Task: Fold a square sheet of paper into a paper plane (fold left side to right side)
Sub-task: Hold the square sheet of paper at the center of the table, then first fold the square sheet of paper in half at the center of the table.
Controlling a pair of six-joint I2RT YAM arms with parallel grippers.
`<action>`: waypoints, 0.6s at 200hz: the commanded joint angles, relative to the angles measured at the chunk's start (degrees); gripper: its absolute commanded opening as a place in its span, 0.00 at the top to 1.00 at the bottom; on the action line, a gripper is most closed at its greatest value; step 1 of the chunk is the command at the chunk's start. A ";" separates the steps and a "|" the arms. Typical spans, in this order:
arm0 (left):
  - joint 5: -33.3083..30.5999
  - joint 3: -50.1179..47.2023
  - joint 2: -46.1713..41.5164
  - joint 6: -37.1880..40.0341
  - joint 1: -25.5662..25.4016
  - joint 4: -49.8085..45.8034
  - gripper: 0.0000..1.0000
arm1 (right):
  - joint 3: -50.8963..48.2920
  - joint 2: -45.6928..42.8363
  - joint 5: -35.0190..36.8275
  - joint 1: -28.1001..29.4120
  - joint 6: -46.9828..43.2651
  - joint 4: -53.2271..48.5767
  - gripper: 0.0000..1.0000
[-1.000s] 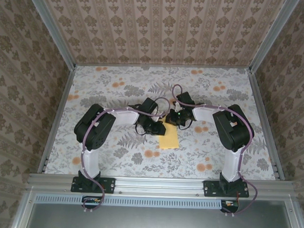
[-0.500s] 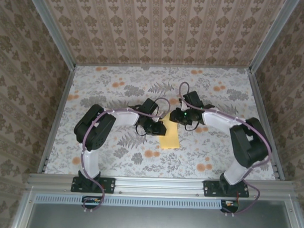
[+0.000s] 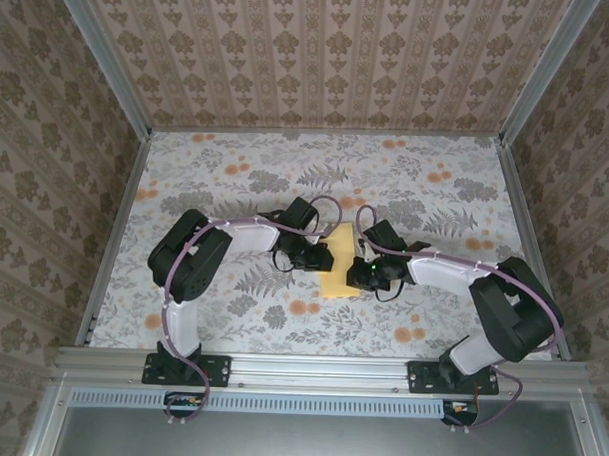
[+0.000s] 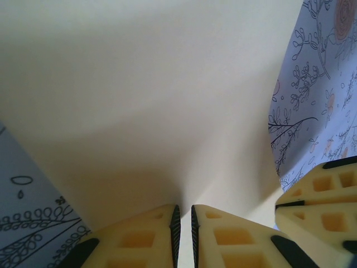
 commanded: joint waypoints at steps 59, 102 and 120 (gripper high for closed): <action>-2.00 2.03 -3.04 0.79 -0.38 -5.12 0.76 | 0.55 4.30 4.17 0.56 0.13 -5.50 0.88; -2.16 4.27 -0.93 1.34 0.37 -4.54 0.77 | 0.80 4.90 4.81 0.58 -0.46 -6.65 0.89; -2.07 4.71 0.09 1.52 0.57 -3.82 0.78 | 1.08 5.09 4.74 0.64 -0.59 -6.84 0.89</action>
